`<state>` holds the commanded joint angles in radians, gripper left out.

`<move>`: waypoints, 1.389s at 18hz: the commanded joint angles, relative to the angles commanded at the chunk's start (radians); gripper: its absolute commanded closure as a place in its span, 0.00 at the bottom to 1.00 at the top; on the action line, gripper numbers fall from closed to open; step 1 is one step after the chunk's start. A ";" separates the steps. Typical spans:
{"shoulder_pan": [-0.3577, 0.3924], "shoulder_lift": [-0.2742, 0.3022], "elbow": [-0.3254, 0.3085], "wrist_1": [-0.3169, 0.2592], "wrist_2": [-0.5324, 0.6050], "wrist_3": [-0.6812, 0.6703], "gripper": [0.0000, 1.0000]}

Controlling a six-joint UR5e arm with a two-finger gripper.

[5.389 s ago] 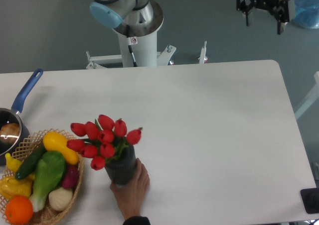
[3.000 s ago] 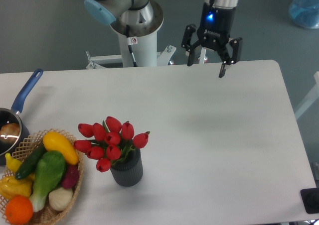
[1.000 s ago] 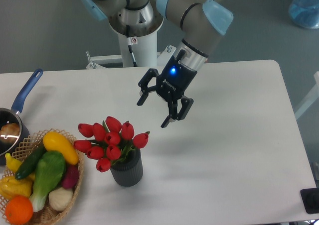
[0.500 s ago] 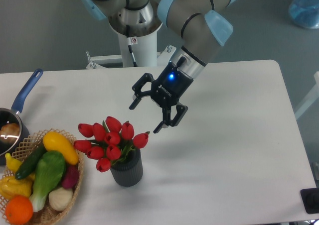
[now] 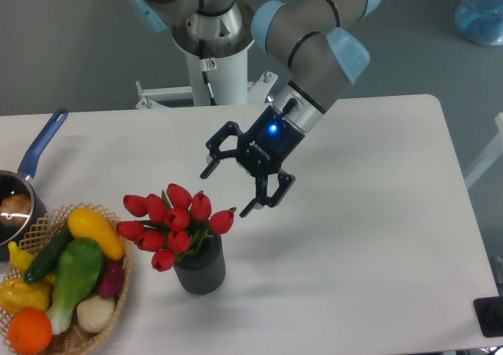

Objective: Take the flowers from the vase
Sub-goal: 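Lower the open gripper around the tulip stems above the vase rim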

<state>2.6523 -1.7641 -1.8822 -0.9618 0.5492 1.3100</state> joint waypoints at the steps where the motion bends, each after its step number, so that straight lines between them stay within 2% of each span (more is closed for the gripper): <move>1: 0.000 -0.002 0.000 0.000 0.000 0.000 0.00; 10: 0.000 -0.028 0.021 0.009 -0.025 0.000 0.00; 25: -0.008 -0.048 0.015 0.028 -0.054 -0.003 0.00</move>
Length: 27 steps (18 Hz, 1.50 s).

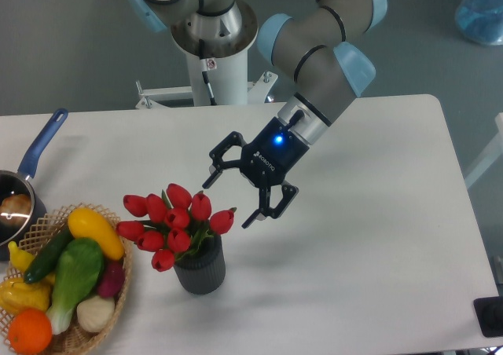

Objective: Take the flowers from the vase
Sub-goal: 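Lower the open gripper around the tulip stems above the vase rim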

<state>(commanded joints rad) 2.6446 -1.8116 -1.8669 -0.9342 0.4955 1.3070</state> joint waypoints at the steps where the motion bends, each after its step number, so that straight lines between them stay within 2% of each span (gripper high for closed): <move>1: -0.006 0.000 0.000 0.003 0.002 0.002 0.00; 20: -0.074 -0.057 0.014 0.046 0.023 0.008 0.00; 27: -0.103 -0.083 0.046 0.052 0.021 0.006 0.00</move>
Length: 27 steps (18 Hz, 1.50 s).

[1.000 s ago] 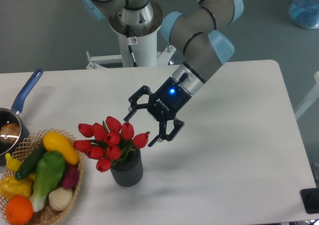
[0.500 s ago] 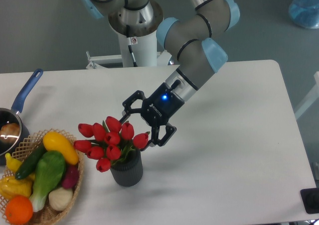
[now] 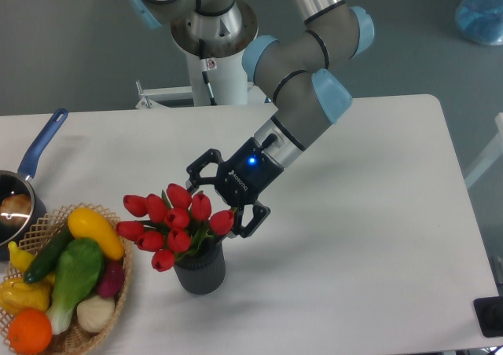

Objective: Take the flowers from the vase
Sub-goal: 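Lower the open gripper around the tulip stems above the vase rim, then close the gripper on the tulip stems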

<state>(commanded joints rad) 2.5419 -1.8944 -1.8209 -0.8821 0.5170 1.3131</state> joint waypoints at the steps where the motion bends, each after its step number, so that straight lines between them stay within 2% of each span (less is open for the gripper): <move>1: -0.005 -0.008 0.005 0.000 0.000 0.000 0.00; 9: -0.017 -0.015 0.015 0.000 -0.009 0.003 0.01; 11: -0.017 -0.014 0.015 0.000 -0.009 0.003 0.12; 14: -0.017 -0.011 0.015 0.000 -0.009 0.003 0.35; 18: -0.017 -0.009 0.018 0.000 -0.008 0.003 0.38; 22: -0.015 -0.009 0.018 0.000 -0.008 0.003 0.47; 24: -0.015 -0.009 0.018 0.000 -0.008 0.003 0.59; 27: -0.015 -0.009 0.020 0.000 -0.008 0.003 0.62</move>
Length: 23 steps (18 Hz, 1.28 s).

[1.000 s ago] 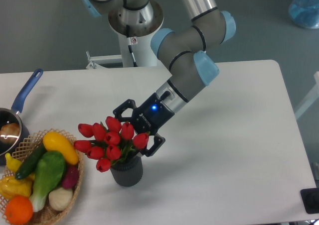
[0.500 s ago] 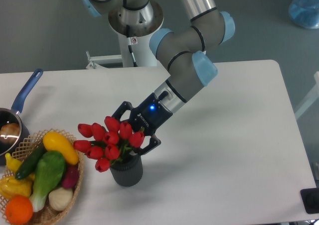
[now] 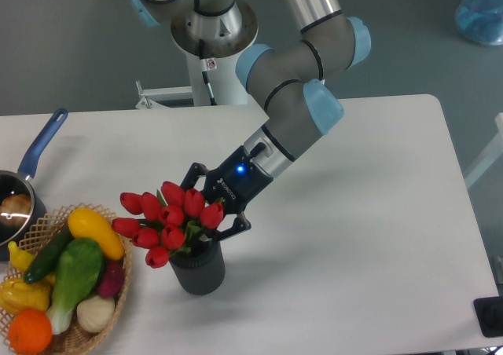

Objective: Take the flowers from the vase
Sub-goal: 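Close the gripper on the tulip stems, then lift the tulip bunch straight up out of the black vase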

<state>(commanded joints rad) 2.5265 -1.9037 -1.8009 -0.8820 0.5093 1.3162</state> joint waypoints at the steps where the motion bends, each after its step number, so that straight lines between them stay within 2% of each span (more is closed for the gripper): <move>1: 0.000 0.000 0.003 0.000 0.002 0.000 0.63; 5: 0.000 0.000 0.009 0.000 0.002 -0.002 0.64; 8: 0.000 -0.002 0.017 -0.002 0.003 -0.009 0.68; 17: 0.012 0.008 0.025 -0.002 -0.002 -0.012 0.70; 23: 0.023 0.037 0.057 -0.002 -0.011 -0.095 0.70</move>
<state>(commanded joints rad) 2.5495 -1.8669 -1.7442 -0.8836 0.4986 1.2211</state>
